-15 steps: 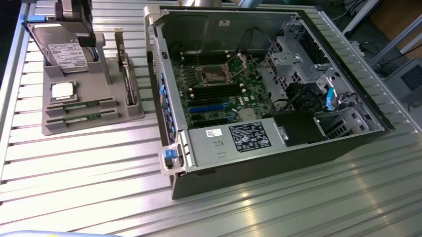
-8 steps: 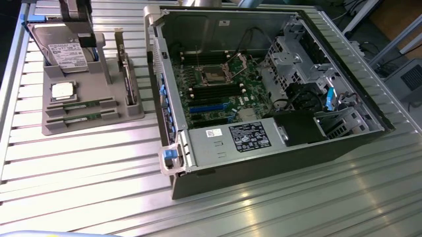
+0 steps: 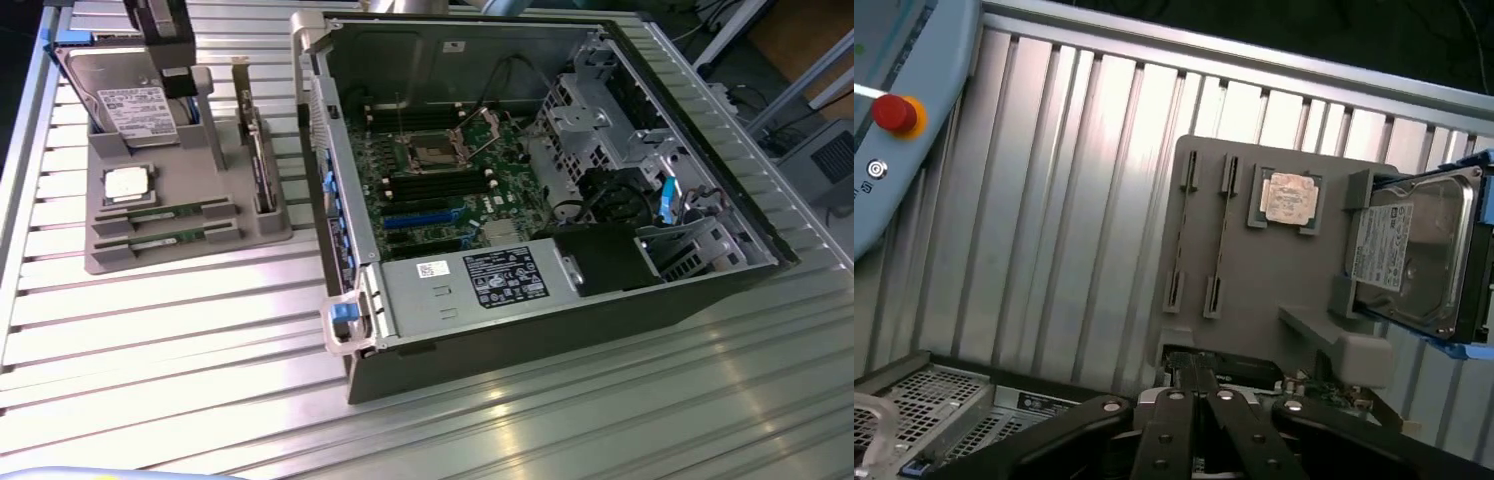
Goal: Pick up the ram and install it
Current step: 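Pick up the ram and move it above insertion slot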
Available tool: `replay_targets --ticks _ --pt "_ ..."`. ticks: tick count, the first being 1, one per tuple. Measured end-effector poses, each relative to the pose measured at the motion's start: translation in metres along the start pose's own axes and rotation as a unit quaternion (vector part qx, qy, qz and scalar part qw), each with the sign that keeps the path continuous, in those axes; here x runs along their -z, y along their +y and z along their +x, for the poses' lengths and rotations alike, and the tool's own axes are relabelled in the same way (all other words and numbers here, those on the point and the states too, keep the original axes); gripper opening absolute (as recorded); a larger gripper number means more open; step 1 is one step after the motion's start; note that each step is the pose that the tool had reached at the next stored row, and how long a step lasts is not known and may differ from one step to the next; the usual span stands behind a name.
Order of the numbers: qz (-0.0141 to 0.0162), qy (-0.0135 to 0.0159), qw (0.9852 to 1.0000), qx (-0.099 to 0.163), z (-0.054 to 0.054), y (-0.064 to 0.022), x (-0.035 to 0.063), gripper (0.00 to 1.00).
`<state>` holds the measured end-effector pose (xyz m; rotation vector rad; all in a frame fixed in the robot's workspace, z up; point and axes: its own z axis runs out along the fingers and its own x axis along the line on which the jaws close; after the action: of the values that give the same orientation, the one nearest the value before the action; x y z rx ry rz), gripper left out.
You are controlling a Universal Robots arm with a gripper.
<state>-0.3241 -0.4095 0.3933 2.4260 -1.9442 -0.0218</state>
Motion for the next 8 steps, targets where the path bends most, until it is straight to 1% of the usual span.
replay_targets --ticks 2,4,8 --pt "0.0 0.0015 0.9998 0.02 0.0 0.0 0.0 0.1" --pt "0.0 0.0029 0.9993 0.038 0.0 0.0 0.0 0.1" --pt "0.0 0.0045 0.9983 0.059 0.0 0.0 0.0 0.1"
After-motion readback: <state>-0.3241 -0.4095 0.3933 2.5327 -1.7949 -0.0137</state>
